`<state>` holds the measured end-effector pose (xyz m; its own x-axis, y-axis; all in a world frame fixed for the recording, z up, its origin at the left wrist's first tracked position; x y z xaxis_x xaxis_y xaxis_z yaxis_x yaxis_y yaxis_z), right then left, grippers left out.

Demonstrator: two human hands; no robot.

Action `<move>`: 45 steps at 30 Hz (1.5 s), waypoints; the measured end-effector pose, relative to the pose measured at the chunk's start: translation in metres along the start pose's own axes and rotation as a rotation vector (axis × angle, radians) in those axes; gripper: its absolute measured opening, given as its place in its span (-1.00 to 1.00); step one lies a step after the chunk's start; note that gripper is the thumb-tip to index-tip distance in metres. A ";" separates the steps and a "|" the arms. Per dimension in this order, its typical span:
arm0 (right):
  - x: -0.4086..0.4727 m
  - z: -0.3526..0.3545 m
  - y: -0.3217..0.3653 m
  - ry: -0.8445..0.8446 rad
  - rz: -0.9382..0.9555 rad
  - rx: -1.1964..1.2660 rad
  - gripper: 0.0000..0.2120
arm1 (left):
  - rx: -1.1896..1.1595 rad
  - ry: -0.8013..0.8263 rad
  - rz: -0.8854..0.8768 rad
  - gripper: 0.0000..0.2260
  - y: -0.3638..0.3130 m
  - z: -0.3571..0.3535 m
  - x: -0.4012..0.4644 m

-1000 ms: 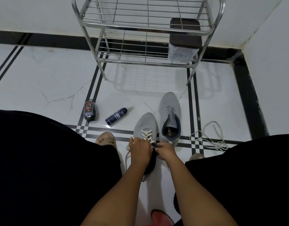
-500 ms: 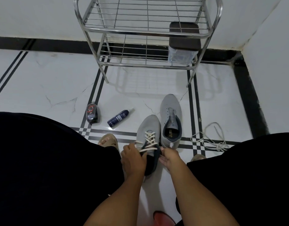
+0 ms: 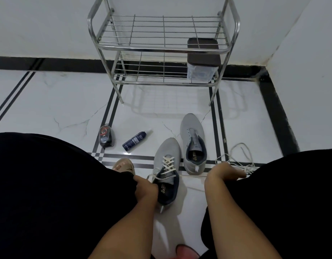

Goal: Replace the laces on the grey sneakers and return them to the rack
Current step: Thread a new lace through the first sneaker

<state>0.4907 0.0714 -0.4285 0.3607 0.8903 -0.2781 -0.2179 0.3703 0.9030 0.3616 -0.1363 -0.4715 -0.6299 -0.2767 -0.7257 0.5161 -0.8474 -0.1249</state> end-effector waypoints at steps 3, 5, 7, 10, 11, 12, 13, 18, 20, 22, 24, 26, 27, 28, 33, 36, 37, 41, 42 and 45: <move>-0.022 -0.011 0.015 0.324 0.431 -0.408 -0.77 | 0.094 0.005 -0.053 -0.53 -0.004 0.000 -0.004; -0.039 -0.035 -0.004 0.810 0.549 -0.689 -0.71 | 0.169 -0.002 -0.108 -0.60 -0.006 -0.001 -0.003; -0.051 -0.043 -0.031 1.122 0.533 -0.878 -0.77 | 0.225 -0.019 -0.150 -0.62 -0.008 -0.001 -0.002; -0.048 -0.037 -0.059 1.120 0.450 -0.905 -0.77 | 0.279 -0.040 -0.199 -0.66 -0.010 -0.002 0.002; -0.048 -0.037 -0.062 1.121 0.437 -0.894 -0.77 | 0.293 -0.048 -0.206 -0.68 -0.011 -0.002 0.002; -0.049 -0.037 -0.062 1.122 0.420 -0.892 -0.77 | 0.304 -0.058 -0.214 -0.69 -0.012 -0.002 0.001; -0.048 -0.038 -0.062 1.111 0.388 -0.902 -0.75 | 0.304 -0.070 -0.220 -0.71 -0.012 -0.002 0.001; -0.017 -0.011 -0.063 0.739 0.096 -0.988 -0.72 | 0.247 -0.099 -0.182 -0.68 -0.013 0.001 -0.003; -0.009 -0.002 -0.069 0.694 0.004 -0.950 -0.69 | 0.249 -0.067 -0.182 -0.66 -0.013 -0.001 -0.003; -0.013 -0.005 -0.073 0.783 -0.009 -0.969 -0.68 | 0.288 -0.003 -0.187 -0.62 -0.015 -0.005 -0.002; -0.023 -0.010 -0.069 0.828 0.048 -1.069 -0.67 | 0.271 0.130 -0.156 -0.52 -0.020 -0.011 0.002; -0.034 -0.019 -0.065 0.918 0.143 -1.037 -0.66 | 0.247 0.226 -0.157 -0.49 -0.029 -0.013 0.006; -0.040 -0.024 -0.063 0.977 0.196 -0.985 -0.66 | 0.260 0.233 -0.183 -0.54 -0.034 -0.011 0.006; -0.044 -0.028 -0.061 1.021 0.237 -0.921 -0.65 | 0.272 0.217 -0.216 -0.60 -0.039 -0.007 0.006; -0.051 -0.042 -0.057 1.123 0.378 -0.768 -0.70 | 0.306 0.166 -0.325 -0.81 -0.045 -0.005 0.010; -0.048 -0.042 -0.061 1.107 0.377 -0.787 -0.83 | 0.292 0.151 -0.325 -0.93 -0.039 -0.008 0.014; -0.046 -0.040 -0.059 1.085 0.370 -0.793 -0.83 | 0.303 0.124 -0.329 -0.91 -0.038 -0.007 0.014; -0.036 -0.036 -0.056 0.955 0.341 -0.909 -0.78 | 0.380 -0.074 -0.302 -0.73 -0.033 -0.004 0.012; -0.037 -0.037 -0.056 0.953 0.343 -0.920 -0.78 | 0.383 -0.089 -0.291 -0.71 -0.032 -0.004 0.011; -0.040 -0.039 -0.057 0.997 0.343 -0.919 -0.78 | 0.404 -0.058 -0.278 -0.67 -0.033 -0.006 0.013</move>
<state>0.4535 0.0248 -0.4814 -0.5352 0.6380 -0.5537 -0.8121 -0.2080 0.5452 0.3396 -0.1091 -0.4808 -0.7493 -0.0302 -0.6616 0.0647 -0.9975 -0.0278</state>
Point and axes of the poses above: each hand's wrist, its own x-axis towards the middle knuckle, its own z-axis out of the back of the hand, y = z × x, the point moved 4 cm from there along x, towards the middle knuckle, and after that the axes turned 15 degrees about z, right-handed, at the moved point
